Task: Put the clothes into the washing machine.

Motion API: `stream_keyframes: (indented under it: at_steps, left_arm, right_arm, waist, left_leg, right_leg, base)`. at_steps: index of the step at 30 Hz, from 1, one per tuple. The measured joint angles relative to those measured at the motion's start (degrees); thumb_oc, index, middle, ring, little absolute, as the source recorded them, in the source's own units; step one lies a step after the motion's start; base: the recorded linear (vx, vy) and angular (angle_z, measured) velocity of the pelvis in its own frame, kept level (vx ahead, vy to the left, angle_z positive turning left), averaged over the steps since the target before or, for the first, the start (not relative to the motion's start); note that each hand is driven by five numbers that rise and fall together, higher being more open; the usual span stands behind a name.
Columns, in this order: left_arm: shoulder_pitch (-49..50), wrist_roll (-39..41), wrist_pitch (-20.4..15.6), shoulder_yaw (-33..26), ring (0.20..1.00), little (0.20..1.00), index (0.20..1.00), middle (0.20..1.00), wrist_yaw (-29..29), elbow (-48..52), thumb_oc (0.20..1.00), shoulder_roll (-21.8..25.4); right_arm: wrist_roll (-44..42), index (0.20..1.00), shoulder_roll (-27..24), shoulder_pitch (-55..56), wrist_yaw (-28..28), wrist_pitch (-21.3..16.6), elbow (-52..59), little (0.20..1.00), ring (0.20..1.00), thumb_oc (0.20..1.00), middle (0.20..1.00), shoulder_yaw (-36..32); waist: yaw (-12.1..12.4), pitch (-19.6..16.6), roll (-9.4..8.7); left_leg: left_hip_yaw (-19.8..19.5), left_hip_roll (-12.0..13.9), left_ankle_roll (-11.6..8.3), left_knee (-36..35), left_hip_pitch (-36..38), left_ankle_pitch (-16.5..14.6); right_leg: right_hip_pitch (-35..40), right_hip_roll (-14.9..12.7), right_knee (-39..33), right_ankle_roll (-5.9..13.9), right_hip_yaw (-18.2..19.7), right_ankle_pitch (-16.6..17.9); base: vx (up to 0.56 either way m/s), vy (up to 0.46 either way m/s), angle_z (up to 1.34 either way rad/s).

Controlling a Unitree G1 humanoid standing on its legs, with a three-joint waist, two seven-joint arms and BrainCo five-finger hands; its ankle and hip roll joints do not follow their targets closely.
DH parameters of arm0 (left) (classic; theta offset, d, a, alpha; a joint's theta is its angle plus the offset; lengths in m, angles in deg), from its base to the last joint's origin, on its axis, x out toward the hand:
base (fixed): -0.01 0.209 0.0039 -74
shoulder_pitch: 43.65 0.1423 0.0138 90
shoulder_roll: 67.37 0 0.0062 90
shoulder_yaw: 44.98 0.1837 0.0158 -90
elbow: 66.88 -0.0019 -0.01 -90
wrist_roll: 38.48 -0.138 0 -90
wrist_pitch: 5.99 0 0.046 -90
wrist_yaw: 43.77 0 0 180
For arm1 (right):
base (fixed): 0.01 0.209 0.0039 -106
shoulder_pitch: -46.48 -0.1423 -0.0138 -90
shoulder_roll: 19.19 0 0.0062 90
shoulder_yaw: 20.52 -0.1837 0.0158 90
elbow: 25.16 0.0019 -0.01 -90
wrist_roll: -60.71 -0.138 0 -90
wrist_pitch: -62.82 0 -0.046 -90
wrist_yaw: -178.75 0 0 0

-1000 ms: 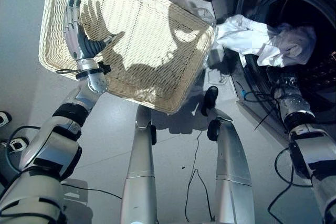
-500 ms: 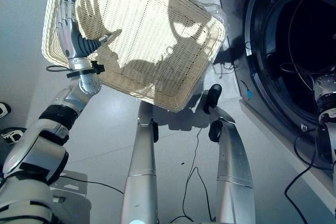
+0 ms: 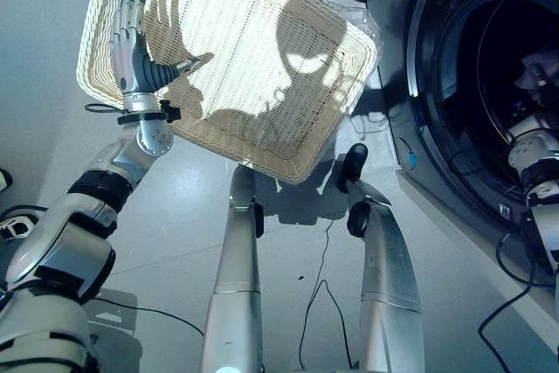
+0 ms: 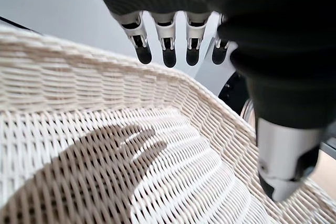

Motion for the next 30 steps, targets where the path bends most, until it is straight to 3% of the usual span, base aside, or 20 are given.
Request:
stream_keyframes:
  at_steps: [2,3,4,7,11,14,18,22,30]
  left_arm:
    - [0.1,0.0,0.0,-0.1,1.0,1.0,1.0,1.0,0.6,0.0,1.0,-0.3]
    - [0.1,0.0,0.0,-0.1,1.0,1.0,1.0,1.0,0.6,0.0,1.0,-0.3]
    - [0.3,0.1,0.0,-0.4,1.0,1.0,1.0,1.0,0.8,0.0,1.0,-1.3]
    - [1.0,0.0,0.0,-0.5,1.0,1.0,1.0,1.0,0.8,0.1,1.0,-2.5]
    - [2.4,0.0,-0.6,-0.9,1.0,1.0,1.0,1.0,0.7,0.0,1.0,-3.5]
    - [6.6,0.2,-1.0,-4.5,1.0,1.0,1.0,1.0,0.6,1.2,1.0,-5.1]
    - [10.9,3.8,-1.5,-7.2,1.0,1.0,1.0,1.0,1.9,0.9,1.0,-6.3]
    - [13.4,4.6,-3.6,-8.1,1.0,1.0,1.0,1.0,6.9,0.6,1.0,-9.8]
    - [25.8,9.6,-4.5,-9.8,1.0,1.0,1.0,1.0,18.5,-4.6,1.0,-15.7]
  right_arm:
    - [7.9,1.0,-0.2,0.7,-2.9,-0.2,3.8,1.0,1.0,1.0,1.0,1.3]
    - [7.9,1.0,-0.2,0.7,-2.9,-0.2,3.8,1.0,1.0,1.0,1.0,1.3]
    - [15.3,1.0,0.2,2.5,-6.3,-0.4,8.8,1.0,1.0,1.0,1.0,1.6]
    - [24.3,1.0,2.1,5.3,-11.2,-0.7,16.4,1.0,1.0,1.0,1.0,2.4]
    - [32.4,1.0,4.1,7.5,-14.3,-0.7,19.0,1.0,1.0,1.0,1.0,3.4]
    - [41.4,1.0,4.6,16.1,-16.7,-0.6,27.9,1.0,1.0,1.0,1.0,4.3]
    - [51.5,1.0,7.0,21.3,-17.3,-0.5,29.1,1.0,1.0,1.0,1.0,8.2]
    - [58.4,1.0,8.4,25.7,-17.6,-0.8,30.6,1.0,1.0,1.0,1.0,9.1]
    - [61.6,1.0,14.9,36.2,-14.0,-2.9,30.7,1.0,1.0,1.0,1.0,10.4]
  waist:
    - [-0.2,0.0,0.0]
    - [-0.2,0.0,0.0]
    - [-0.2,0.0,0.01]
    - [-1.1,0.0,0.01]
    - [-1.3,0.0,0.02]
    - [-1.8,0.0,0.02]
    - [-3.0,0.0,0.02]
    - [-3.1,0.0,0.02]
    - [-3.0,0.0,0.06]
  left_leg:
    - [0.1,0.0,-0.09,0.0,0.0,0.1]
    - [0.1,0.0,-0.09,0.0,0.0,0.1]
    - [0.2,0.0,-0.17,0.0,0.0,0.1]
    - [0.4,0.0,-0.16,-0.4,-0.1,0.1]
    - [0.7,0.0,-0.03,-0.5,0.0,0.0]
    - [2.3,-0.2,0.43,-0.4,0.8,-0.4]
    - [3.1,-0.1,0.62,-0.6,3.6,-0.7]
    - [3.8,0.4,0.61,-0.9,7.5,-1.3]
    - [5.2,1.2,0.88,-3.2,21.4,-2.3]
  right_leg:
    - [0.0,0.0,-0.3,0.09,0.0,0.0]
    - [0.0,0.0,-0.3,0.09,0.0,0.0]
    - [-0.1,0.0,-0.3,0.13,0.1,-0.1]
    - [-0.4,0.0,-0.3,0.15,0.3,-0.2]
    - [-0.6,0.0,-0.3,0.16,0.5,-0.3]
    - [-0.5,-0.1,-0.4,0.41,2.0,-0.2]
    - [1.8,0.0,-0.5,0.55,2.6,-0.2]
    - [5.3,0.6,-1.1,0.78,3.2,-0.4]
    - [20.2,1.4,-6.0,1.14,2.9,0.1]
  base:
    - [-0.01,0.04,0.0]
    - [-0.02,0.06,-0.01]
    - [-0.03,0.055,0.0]
    - [-0.03,0.053,0.0]
    - [-0.04,0.073,0.0]
    - [-0.04,0.09,-0.06]
    - [-0.05,0.039,-0.05]
    - [-0.05,0.024,-0.07]
    - [-0.04,0.004,-0.06]
